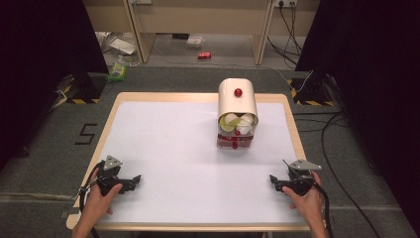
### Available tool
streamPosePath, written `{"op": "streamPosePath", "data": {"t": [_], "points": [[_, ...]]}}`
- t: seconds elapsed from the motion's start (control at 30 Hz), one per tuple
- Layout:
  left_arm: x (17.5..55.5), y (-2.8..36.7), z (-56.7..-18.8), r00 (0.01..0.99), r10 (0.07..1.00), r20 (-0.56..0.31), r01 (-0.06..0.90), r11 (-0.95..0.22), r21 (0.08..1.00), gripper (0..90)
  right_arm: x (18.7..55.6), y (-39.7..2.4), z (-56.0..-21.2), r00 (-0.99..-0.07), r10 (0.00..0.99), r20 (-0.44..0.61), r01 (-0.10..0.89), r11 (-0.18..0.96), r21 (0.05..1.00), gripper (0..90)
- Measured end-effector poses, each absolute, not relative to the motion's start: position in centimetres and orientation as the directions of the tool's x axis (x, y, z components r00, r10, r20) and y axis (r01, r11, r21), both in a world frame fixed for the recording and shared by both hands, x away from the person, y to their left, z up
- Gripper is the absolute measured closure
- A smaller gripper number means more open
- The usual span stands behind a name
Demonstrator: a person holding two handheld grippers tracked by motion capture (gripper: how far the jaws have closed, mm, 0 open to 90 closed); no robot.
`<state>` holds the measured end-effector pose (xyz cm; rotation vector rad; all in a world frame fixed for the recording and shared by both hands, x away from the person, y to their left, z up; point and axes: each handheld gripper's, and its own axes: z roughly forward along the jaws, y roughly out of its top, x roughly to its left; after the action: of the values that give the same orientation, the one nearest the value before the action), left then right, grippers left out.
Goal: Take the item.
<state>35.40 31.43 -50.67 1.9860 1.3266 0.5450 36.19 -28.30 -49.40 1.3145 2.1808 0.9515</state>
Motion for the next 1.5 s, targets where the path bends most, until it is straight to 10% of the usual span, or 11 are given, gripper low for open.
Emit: {"op": "streamPosePath", "data": {"t": [1.5], "points": [[35.4, 31.4, -50.7, 0.394, 0.919, -0.028, 0.636, -0.25, 0.73, 0.0, 34.5, -25.0, -44.5, -0.584, 0.809, -0.059, 0.411, 0.358, 0.838, 23.3]]}}
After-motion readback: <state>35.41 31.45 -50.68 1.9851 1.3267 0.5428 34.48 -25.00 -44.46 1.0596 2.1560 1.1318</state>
